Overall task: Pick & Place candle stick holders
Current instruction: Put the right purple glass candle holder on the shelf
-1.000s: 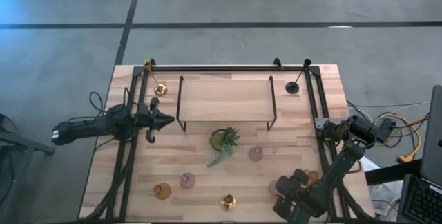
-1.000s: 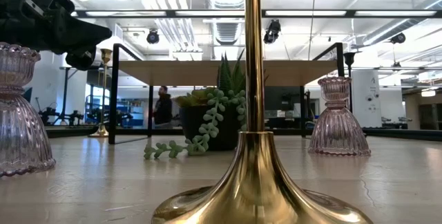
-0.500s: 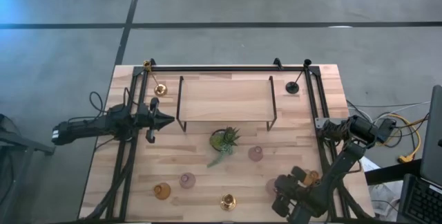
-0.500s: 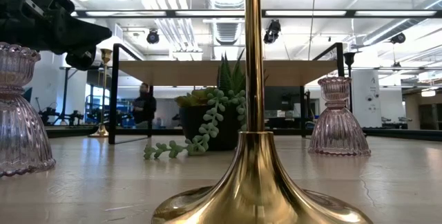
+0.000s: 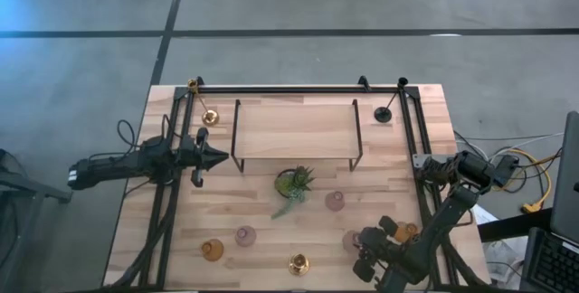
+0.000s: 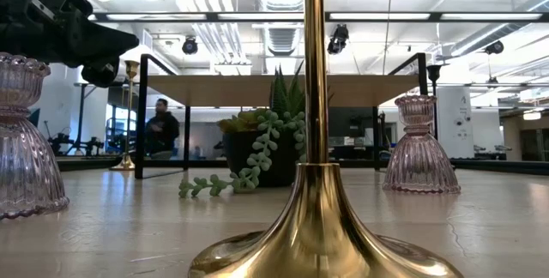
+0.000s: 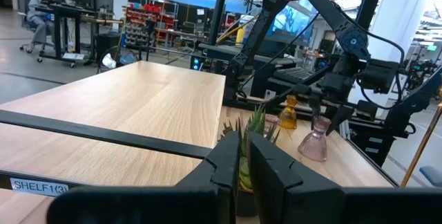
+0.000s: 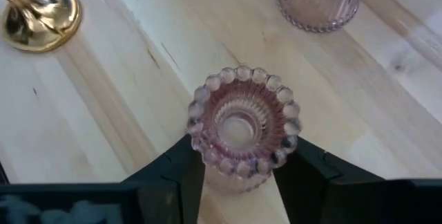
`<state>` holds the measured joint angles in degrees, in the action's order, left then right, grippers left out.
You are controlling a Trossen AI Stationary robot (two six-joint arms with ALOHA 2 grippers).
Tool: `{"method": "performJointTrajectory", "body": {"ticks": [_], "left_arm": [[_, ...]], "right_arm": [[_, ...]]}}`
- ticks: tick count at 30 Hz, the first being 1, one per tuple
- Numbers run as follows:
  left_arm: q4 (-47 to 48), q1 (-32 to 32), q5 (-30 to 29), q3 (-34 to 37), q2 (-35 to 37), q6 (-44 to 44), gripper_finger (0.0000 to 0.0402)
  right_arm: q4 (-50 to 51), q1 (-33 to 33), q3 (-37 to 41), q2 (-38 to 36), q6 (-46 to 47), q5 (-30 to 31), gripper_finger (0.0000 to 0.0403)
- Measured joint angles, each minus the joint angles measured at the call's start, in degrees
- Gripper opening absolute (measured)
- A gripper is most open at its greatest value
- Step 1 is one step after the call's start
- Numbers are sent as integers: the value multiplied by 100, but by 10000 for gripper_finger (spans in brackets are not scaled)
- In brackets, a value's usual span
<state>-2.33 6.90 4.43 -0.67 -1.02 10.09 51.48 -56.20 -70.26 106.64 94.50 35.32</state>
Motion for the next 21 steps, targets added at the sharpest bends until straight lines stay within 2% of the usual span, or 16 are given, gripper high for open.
{"method": "performJointTrajectory", "body": {"ticks": [8, 13, 17, 21], "left_arm": [[2, 0, 0, 0, 0, 0, 35], [2, -2, 0, 0, 0, 0, 35], [2, -1, 0, 0, 0, 1, 35], [2, -2, 0, 0, 0, 1, 35]], "right_arm": [[-209, 10, 160, -1, 292, 113, 217], [-706, 21, 426, 0, 306, 506, 239], [-734, 41, 490, -1, 343, 641, 243], [-732, 47, 504, 0, 303, 642, 219]]}}
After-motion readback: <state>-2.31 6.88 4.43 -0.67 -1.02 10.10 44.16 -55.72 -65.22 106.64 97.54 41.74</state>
